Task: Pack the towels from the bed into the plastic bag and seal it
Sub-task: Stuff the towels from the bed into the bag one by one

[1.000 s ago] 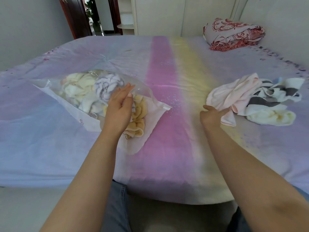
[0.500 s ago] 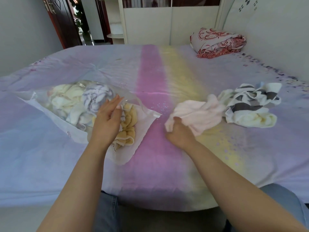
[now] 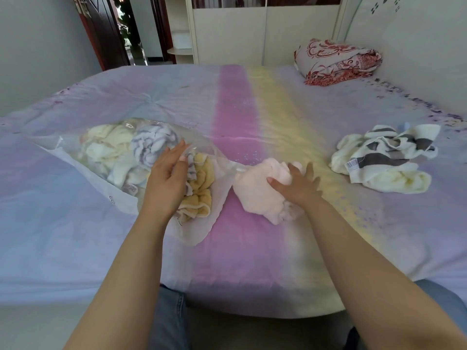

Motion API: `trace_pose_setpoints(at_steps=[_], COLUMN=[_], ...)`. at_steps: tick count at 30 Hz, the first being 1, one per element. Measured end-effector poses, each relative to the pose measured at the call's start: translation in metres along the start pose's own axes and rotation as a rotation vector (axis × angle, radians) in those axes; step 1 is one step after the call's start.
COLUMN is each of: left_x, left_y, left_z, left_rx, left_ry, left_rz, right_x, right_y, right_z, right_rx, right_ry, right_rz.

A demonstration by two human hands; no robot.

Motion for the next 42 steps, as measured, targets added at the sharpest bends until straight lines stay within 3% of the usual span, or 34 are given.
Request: trace_pose_setpoints(at_steps=[4,12,16,20,22,26,29,31,34,36,38,39,42], left_x=[0.000,-0.006,-0.006,0.011,0.014,0.009,0.007,0.012,0.052,0.085,0.113,0.121,0.118], left_y=[0.001,0.008,0.021,0.029,0.036,0.043,0.047,0.059,0.081,0.078,0.058,0.049,0.048], left_z=[0.000,-0.008,-0.017,-0.039,-0.046,-0.052,-0.058,-0.071,-0.105,-0.127,-0.132,-0.130,-0.123], left_rx=[-0.004,-0.008,-0.024,-0.042,-0.084,-0.122,-0.179,-0.325,-0.606,-0.727,-0.659,-0.581,-0.483], left_ry=[0.006,-0.070,-0.146,-0.150,-0.145,-0.138,-0.235,-0.283,-0.100,0.097,0.314,0.389,0.355], left_rz=[0.000,0.139,0.522,0.829,0.790,0.670,0.649,0.600,0.177,-0.154,-0.290,-0.238,0.015], right_x=[0.022,0.045,0.063,0.095,0.115,0.156,0.199,0.216,0.223,0.214,0.206,0.208,0.215], right_y=[-0.037,-0.027,-0.014,-0.020,-0.025,-0.032,-0.049,-0.059,-0.052,-0.051,-0.059,-0.063,-0.085], right_z=[0.005,-0.039,-0.095,-0.129,-0.124,-0.114,-0.127,-0.133,-0.136,-0.131,-0.128,-0.130,-0.135], right_rx=[0.292,0.308,0.548,0.712,0.584,0.082,-0.067,-0.011,0.116,0.234,0.310,0.340,0.446], right_ry=[0.259,0.459,0.536,0.519,0.463,0.343,0.563,0.711,0.843,0.796,0.766,0.787,0.844], right_rz=[0.030,0.366,0.752,0.709,0.707,0.882,0.330,0.107,0.302,0.464,0.481,0.479,0.466])
Point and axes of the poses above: each hand's wrist, its own z-axis towards the middle knuckle, its own y-axis out of the back of the hand, x = y × z, the point moved 9 cm from there along z, towards the middle knuckle, and after that the axes turned 12 degrees about -z, right-handed, at the moved point
